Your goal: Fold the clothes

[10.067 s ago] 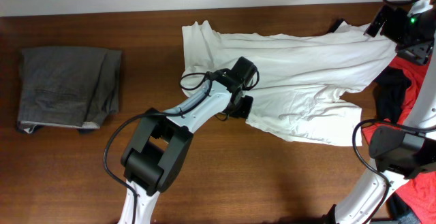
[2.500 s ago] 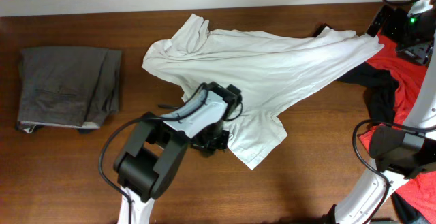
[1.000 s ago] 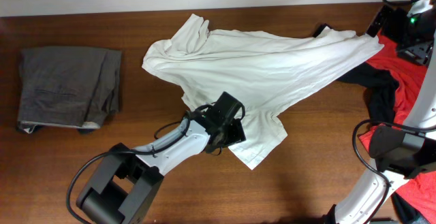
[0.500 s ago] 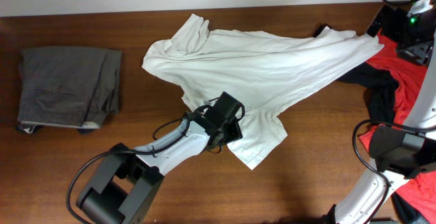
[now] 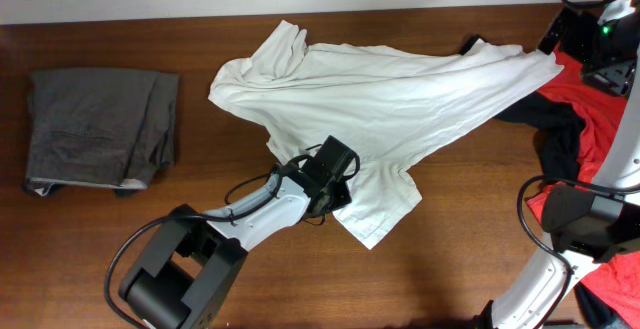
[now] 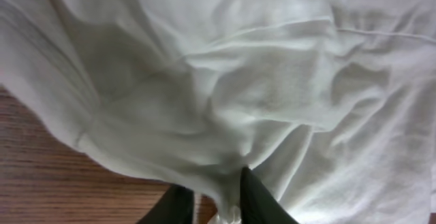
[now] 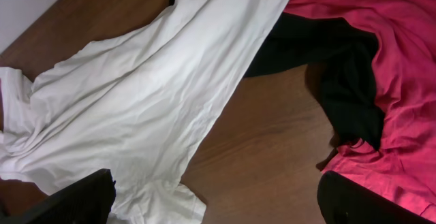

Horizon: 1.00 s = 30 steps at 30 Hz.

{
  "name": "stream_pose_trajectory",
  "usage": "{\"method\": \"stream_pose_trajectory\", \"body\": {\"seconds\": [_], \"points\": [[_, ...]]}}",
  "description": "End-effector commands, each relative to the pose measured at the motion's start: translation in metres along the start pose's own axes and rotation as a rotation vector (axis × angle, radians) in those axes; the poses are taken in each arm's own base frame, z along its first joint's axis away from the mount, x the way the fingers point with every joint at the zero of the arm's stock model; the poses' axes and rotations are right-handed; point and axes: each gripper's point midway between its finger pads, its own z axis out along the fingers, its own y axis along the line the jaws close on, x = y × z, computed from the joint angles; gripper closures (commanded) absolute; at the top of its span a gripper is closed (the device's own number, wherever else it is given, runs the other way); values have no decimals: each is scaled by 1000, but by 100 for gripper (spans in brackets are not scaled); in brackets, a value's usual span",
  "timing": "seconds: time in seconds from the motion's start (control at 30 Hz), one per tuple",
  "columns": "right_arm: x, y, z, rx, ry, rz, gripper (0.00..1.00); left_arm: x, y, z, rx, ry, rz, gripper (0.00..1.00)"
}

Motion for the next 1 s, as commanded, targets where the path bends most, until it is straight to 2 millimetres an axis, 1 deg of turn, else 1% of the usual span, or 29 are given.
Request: {"method": "stream_pose_trajectory", "body": {"seconds": [0.0, 0.07, 0.1, 0.2, 0.23, 0.33, 0.4, 0.47, 0.5, 0.57, 0.7, 0.83, 0.97], "points": [[2, -1, 2, 8, 10, 6, 1, 20, 21, 16, -77, 74, 1, 85], [2, -1, 2, 8, 10, 6, 1, 25, 30, 15, -111, 98, 7, 98], [2, -1, 2, 8, 10, 6, 1, 28, 36, 13, -131, 115, 24, 99], [2, -1, 2, 8, 10, 6, 1, 33, 51, 5, -183, 159, 9, 99], [2, -1, 2, 8, 10, 6, 1, 34, 53, 2, -182, 172, 13, 99], [2, -1, 2, 8, 10, 6, 1, 32, 51, -9, -137, 200, 79, 99], [2, -1, 2, 8, 10, 6, 1, 29, 56, -18, -147, 200, 94, 99], [2, -1, 2, 8, 10, 6, 1, 24, 67, -26, -180, 195, 85, 99], [2, -1, 2, 8, 10, 6, 1, 22, 78, -31, -210, 200, 66, 99], [2, -1, 2, 8, 10, 6, 1, 20, 88, -34, -237, 207, 57, 99], [2, -1, 2, 8, 10, 6, 1, 10, 118, -42, -321, 213, 18, 99], [2, -1, 2, 8, 10, 6, 1, 8, 140, -49, -361, 253, 25, 99], [2, -1, 2, 8, 10, 6, 1, 5, 171, -61, -477, 264, 1, 99]]}}
